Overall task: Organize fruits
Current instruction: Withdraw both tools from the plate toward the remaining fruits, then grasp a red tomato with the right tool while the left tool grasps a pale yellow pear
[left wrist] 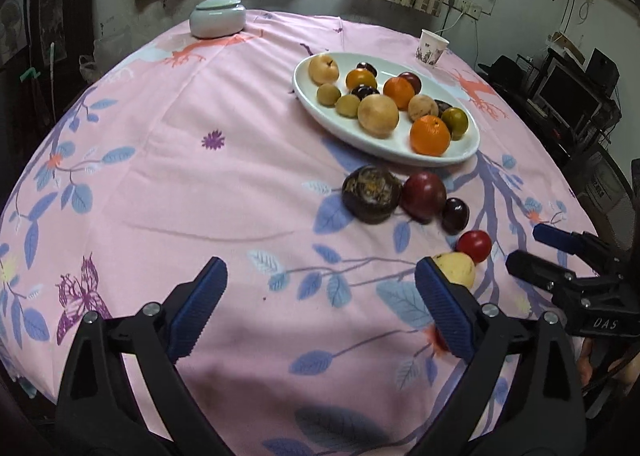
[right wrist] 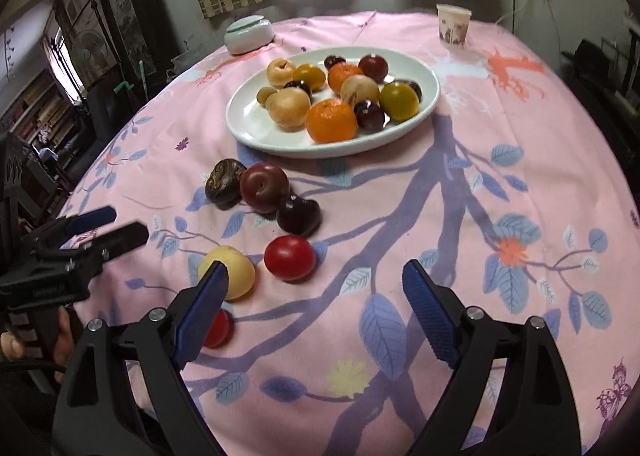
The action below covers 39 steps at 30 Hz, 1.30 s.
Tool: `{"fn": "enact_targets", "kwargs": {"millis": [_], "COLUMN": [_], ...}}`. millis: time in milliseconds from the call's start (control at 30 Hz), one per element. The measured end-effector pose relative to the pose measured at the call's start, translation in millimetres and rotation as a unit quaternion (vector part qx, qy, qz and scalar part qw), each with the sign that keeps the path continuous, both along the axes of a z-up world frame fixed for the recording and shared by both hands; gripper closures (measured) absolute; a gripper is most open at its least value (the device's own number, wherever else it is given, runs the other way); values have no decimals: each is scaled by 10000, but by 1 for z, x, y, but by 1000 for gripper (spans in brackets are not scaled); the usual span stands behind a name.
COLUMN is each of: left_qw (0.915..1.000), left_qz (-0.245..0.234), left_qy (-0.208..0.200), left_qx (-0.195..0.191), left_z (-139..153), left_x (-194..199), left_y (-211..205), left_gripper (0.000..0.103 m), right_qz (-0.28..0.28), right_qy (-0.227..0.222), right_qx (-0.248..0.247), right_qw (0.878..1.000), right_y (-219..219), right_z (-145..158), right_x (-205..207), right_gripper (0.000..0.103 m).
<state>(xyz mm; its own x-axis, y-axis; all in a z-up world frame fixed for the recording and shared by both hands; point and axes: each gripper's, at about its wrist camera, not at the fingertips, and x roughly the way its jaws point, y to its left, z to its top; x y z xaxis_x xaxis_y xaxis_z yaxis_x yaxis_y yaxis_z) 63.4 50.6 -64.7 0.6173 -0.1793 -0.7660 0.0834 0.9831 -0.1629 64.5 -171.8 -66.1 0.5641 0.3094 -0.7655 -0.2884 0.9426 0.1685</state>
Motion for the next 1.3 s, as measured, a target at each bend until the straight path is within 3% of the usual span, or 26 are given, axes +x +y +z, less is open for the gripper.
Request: {"fn": "enact_targets", "kwargs": {"millis": [67, 200, 433, 567, 767, 1067, 1100, 1233, 1300], "left_qw": [10000, 9999, 9999, 9998, 9995, 9969, 9967, 9955, 9964], "left_qz": [22, 45, 12, -63, -300, -721, -728, -760, -706], "left_qy": [23, -26, -9, 32, 85, 317, 344, 556, 474], "left_qx": [-63, -125, -156, -168, -106, -55, -69, -50, 62], "left_z": [-3, -3, -3, -3, -5, -19, -21, -30, -30], "left_x": [-5, -11, -13, -13, -8, 3, 5, 12, 11], "left_y": [4, 8, 9, 5, -17, -66, -69, -80, -83], "left_gripper": [6, 6, 6, 6, 6, 8, 9, 33, 38], "right_qz": [60, 101, 179, 286, 39, -251, -262, -369, -419], "right_qy": [-83, 123, 393, 362, 40, 7, 9, 52, 72], "right_qx": [-10, 127, 196, -32, -89, 199, 219, 290, 329], "right_qw": [9999, 9998, 9989, 9989, 9999, 9995, 9994, 9989, 9986], "right_y": [2, 4, 15, 29, 12, -28, -30, -42, -47], "right_z": [0, -8, -23, -29, -11, -5, -5, -7, -9], "right_x": [1, 11, 23, 24, 10, -8, -10, -12, -13], "right_gripper": [17, 47, 56, 68, 68, 68, 68, 68, 68]}}
